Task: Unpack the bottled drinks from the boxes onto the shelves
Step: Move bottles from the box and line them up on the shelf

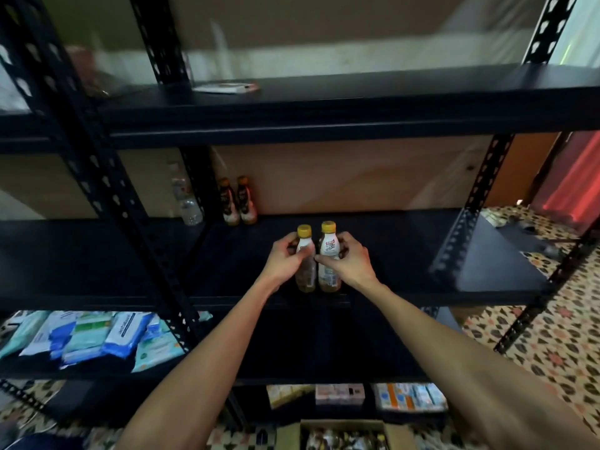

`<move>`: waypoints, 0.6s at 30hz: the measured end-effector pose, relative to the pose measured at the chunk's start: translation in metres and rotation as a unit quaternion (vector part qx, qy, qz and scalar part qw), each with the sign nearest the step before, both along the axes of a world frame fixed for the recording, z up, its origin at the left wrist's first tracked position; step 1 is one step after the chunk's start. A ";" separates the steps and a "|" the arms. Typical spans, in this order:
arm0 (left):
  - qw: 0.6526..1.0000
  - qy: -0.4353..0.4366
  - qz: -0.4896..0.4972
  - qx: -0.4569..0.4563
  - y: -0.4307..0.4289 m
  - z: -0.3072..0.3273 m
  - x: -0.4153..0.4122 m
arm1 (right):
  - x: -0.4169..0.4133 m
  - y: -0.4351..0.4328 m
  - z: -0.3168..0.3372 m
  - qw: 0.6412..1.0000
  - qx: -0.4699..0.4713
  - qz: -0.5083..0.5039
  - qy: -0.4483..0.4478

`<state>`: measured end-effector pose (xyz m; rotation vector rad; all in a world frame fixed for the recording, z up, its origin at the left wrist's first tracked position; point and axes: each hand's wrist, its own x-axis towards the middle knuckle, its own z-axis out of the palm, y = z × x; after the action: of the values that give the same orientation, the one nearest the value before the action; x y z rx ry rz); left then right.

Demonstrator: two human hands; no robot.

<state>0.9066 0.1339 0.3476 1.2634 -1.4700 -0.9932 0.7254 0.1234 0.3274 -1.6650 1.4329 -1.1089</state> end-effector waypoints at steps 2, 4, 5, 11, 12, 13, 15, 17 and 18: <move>1.000 -0.001 0.007 -0.002 -0.009 -0.001 0.001 | 0.004 -0.008 -0.002 1.000 0.002 -0.002 -0.004; 1.000 -0.003 0.008 0.001 -0.016 -0.005 0.002 | 0.008 -0.015 -0.005 1.000 0.007 -0.002 -0.014; 1.000 -0.003 0.010 0.001 -0.020 -0.007 0.003 | 0.009 -0.017 -0.006 1.000 0.007 -0.002 -0.022; 1.000 0.022 0.006 0.011 -0.029 -0.011 0.009 | 0.012 -0.023 -0.021 0.999 0.015 0.013 -0.047; 1.000 0.025 0.001 0.016 -0.031 -0.009 0.012 | 0.010 -0.024 -0.021 0.999 0.014 0.018 -0.042; 1.000 0.025 -0.002 0.015 -0.034 -0.005 0.015 | 0.009 -0.025 -0.018 0.999 0.007 0.017 -0.039; 1.000 0.011 -0.012 0.009 -0.042 0.008 0.022 | 0.005 -0.031 -0.008 0.999 -0.018 0.002 -0.030; 0.998 -0.034 -0.051 0.007 -0.050 0.029 0.028 | 0.003 -0.036 0.011 0.999 -0.045 0.009 -0.008; 0.994 -0.078 -0.080 0.012 -0.053 0.040 0.030 | 0.002 -0.038 0.021 0.998 -0.050 0.026 0.015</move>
<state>0.9364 0.0805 0.3873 1.2803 -1.7062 -1.0370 0.7274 0.0850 0.3482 -1.7866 1.3649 -1.1475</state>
